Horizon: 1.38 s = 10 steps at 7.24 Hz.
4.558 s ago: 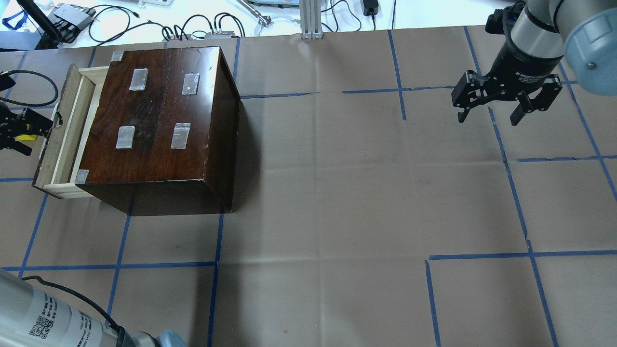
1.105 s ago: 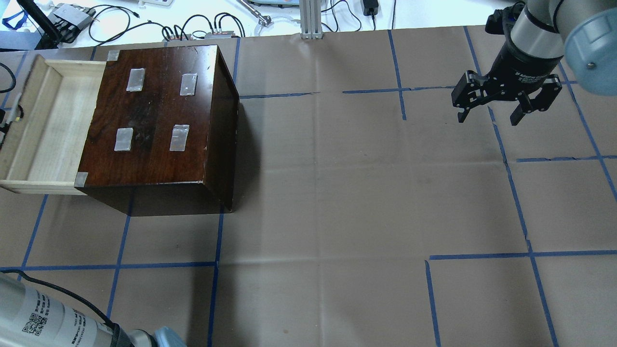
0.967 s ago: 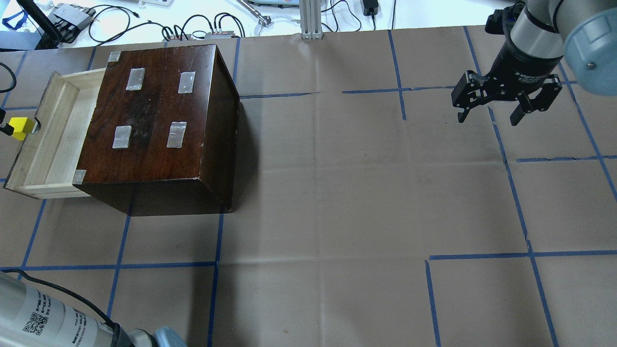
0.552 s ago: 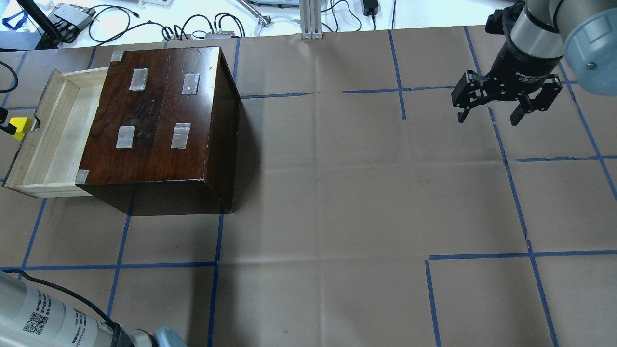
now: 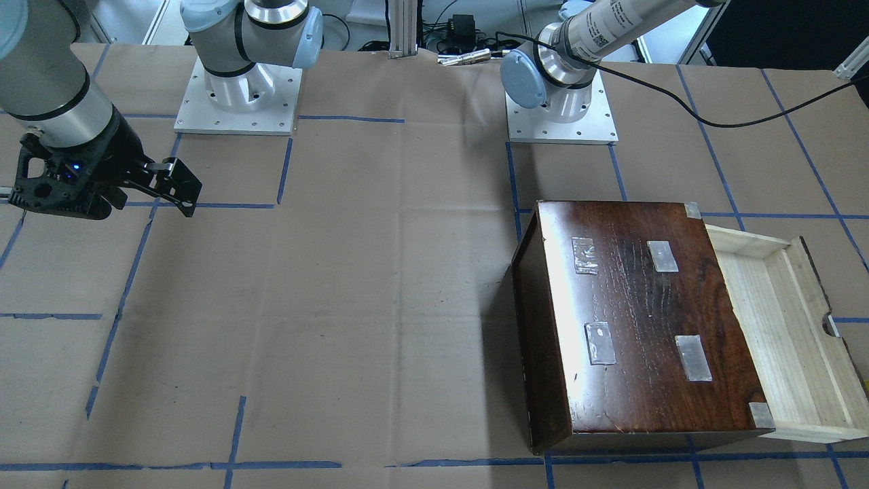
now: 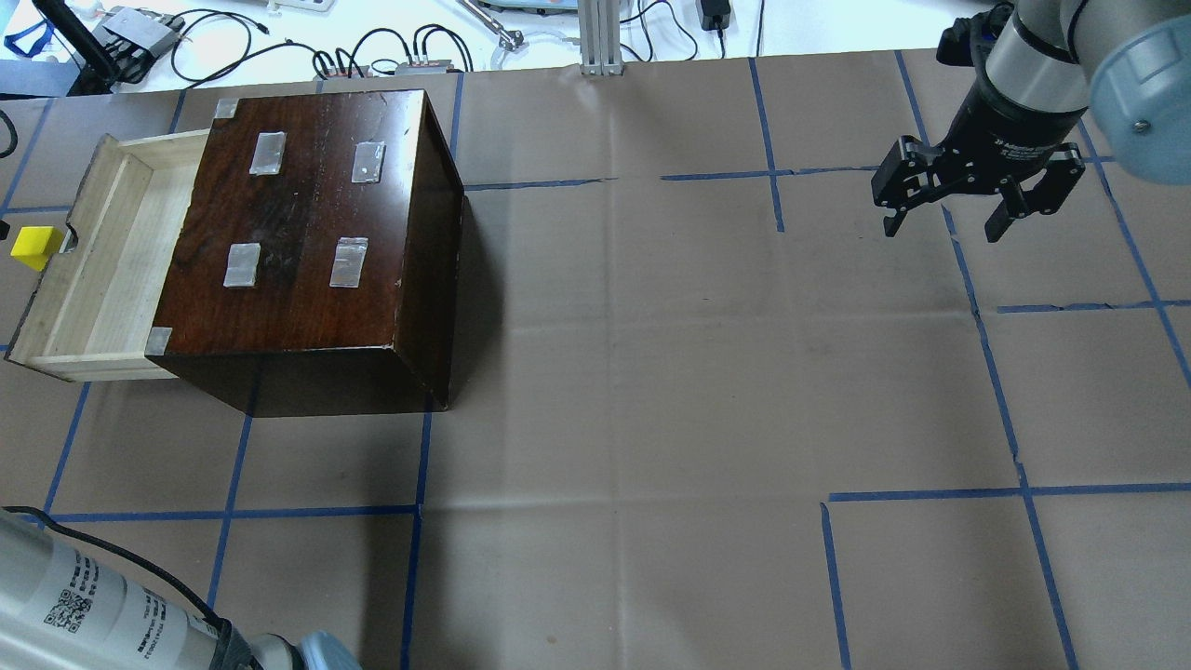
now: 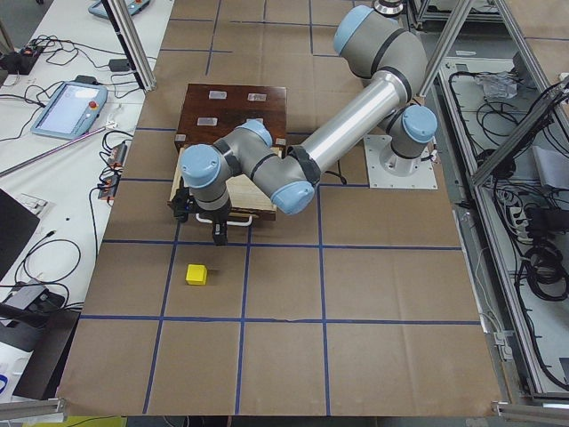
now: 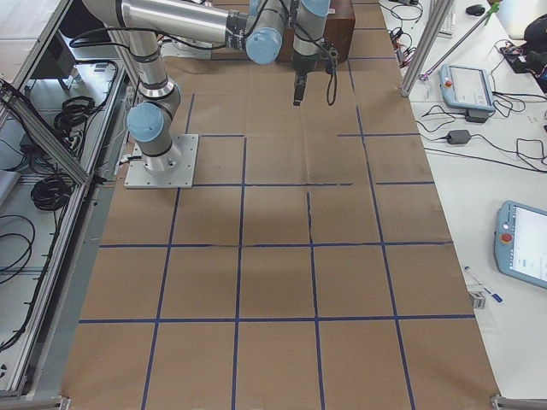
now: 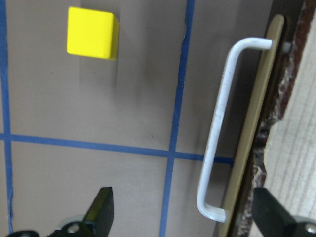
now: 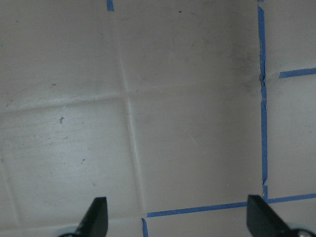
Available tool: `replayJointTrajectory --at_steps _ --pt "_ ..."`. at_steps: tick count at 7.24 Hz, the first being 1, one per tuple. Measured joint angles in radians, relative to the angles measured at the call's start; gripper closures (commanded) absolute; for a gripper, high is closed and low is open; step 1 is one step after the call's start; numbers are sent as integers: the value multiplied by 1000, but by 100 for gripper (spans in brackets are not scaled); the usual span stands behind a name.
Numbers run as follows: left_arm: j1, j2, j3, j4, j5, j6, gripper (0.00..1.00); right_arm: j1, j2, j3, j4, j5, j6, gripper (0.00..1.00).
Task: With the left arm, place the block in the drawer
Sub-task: 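Release the handle and move the left gripper over the yellow cube, then grasp the yellow cube with the left gripper and lift it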
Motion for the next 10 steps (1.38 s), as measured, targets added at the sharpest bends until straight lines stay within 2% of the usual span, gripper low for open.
replayJointTrajectory --at_steps 4,7,10 --pt "0 -243 249 1 0 20 1 0 0 0 0 0 0 0" --pt "-1 -356 348 1 0 29 1 0 0 0 0 0 0 0" --pt "-3 -422 390 -1 0 32 2 0 0 0 0 0 0 0"
